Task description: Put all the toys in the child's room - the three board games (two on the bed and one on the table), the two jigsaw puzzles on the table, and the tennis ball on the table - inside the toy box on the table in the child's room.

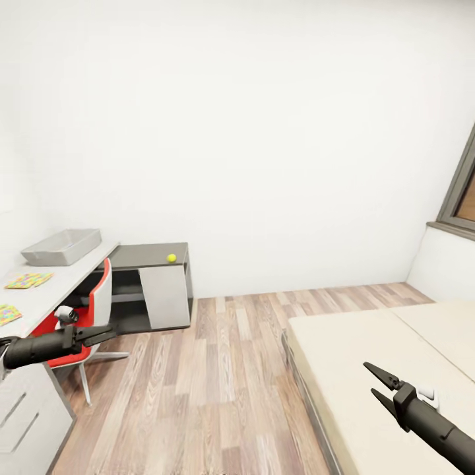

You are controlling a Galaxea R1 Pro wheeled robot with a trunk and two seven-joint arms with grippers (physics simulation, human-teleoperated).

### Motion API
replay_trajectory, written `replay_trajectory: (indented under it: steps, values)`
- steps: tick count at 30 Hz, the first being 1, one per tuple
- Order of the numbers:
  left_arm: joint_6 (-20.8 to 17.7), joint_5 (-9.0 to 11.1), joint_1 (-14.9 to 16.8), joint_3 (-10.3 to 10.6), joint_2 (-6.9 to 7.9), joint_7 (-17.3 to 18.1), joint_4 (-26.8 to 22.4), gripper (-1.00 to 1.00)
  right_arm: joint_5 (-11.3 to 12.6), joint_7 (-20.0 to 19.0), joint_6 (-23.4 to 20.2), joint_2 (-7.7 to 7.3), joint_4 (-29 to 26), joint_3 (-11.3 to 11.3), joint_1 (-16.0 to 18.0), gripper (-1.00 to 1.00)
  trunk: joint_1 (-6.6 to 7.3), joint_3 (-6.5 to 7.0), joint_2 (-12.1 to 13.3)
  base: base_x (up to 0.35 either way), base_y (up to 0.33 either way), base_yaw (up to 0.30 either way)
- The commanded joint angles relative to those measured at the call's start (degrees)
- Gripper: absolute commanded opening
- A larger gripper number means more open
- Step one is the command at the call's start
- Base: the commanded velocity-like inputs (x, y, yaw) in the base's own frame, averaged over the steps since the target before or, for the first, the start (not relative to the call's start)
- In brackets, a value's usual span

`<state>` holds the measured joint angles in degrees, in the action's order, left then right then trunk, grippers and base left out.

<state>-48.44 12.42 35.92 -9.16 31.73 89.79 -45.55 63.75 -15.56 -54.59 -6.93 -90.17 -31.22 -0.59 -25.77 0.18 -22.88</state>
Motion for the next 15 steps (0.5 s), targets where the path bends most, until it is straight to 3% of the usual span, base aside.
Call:
replay_trajectory:
  steps: [1,8,15]
  values:
    - [-0.61,-0.03,0.03,0.02,-0.01,0.22,0.03,1.00,-0.47,-0.52,-0.17,-0.01,-0.01,-0.07,-0.02,1.00,-0.01,-0.04,-0.03,-0.064,-0.011,0.283]
    - [-0.61,-0.03,0.03,0.04,-0.01,0.22,0.03,1.00,-0.47,-0.52,-0.17,-0.01,-0.01,-0.07,-0.02,1.00,-0.01,-0.30,-0.03,-0.106,-0.005,0.282]
    - [-0.61,-0.03,0.03,0.04,-0.01,0.22,0.03,1.00,-0.47,-0.52,-0.17,-0.01,0.04,-0.07,-0.02,1.00,-0.01,-0.55,-0.03,-0.228,-0.001,0.282]
